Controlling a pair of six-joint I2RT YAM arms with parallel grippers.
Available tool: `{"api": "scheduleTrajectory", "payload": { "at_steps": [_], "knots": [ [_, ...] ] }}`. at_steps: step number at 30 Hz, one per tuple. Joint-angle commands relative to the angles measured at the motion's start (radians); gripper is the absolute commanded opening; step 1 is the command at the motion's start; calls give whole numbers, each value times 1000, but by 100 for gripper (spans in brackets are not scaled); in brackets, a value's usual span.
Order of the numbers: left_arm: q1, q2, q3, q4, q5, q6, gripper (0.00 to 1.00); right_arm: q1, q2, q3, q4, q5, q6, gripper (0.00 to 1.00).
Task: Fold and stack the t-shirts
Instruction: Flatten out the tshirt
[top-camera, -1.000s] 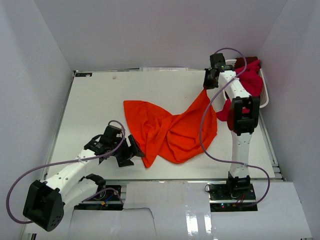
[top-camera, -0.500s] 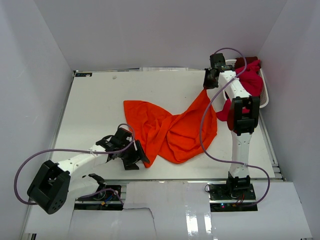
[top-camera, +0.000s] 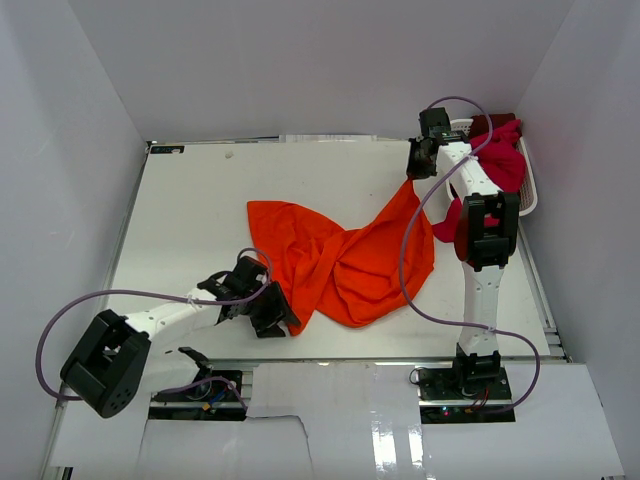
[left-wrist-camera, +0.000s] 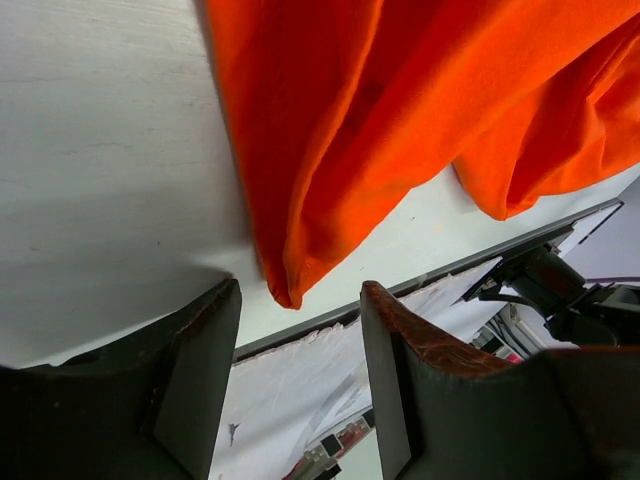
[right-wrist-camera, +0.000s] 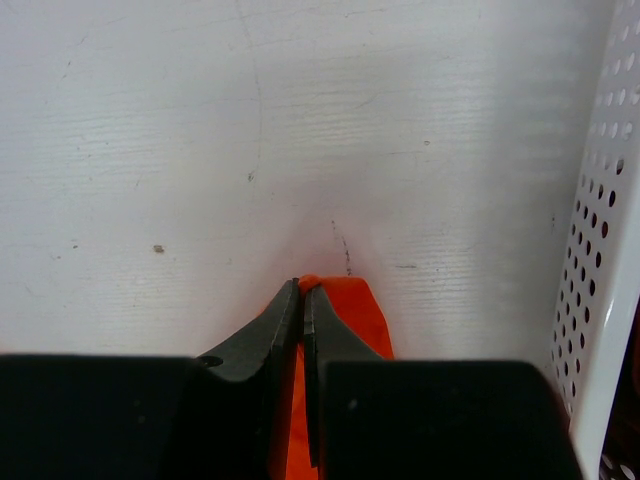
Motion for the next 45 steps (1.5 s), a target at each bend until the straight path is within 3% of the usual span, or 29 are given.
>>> {"api": "scheduleTrajectory", "payload": {
  "at_steps": [1,6,13,19,23,25,29,30,35,39,45],
  "knots": [
    [-19,12,12,22,-10,-2,62,-6,-40,-2,35,0,-12,8],
    [-49,64,30,25,-22,-2,60,-6,-41,-4,35,2,-14,8],
    [-53,71,24,30,-45,-7,47,-8,-43,-10,38,4,-17,8],
    [-53,75,30,32,-80,-21,47,-8,-54,-24,46,-1,-15,8],
    [-53,98,49,39,-94,-16,31,-8,-71,-45,57,-4,-18,8],
    [-52,103,68,44,-97,-10,30,-8,-80,-56,64,-6,-20,8],
    [-49,109,137,45,-100,14,11,-8,-101,-61,63,-3,-27,8],
    [-47,110,159,33,-102,22,0,-8,-107,-62,63,-4,-29,8],
    [-20,120,327,-43,-111,119,0,-8,-186,-100,84,-29,-43,8],
    [71,101,487,-123,-84,203,0,-8,-292,-188,135,-38,-43,8],
    [373,95,711,-198,47,344,0,-8,-426,-199,129,8,-58,8]
  ]
}}
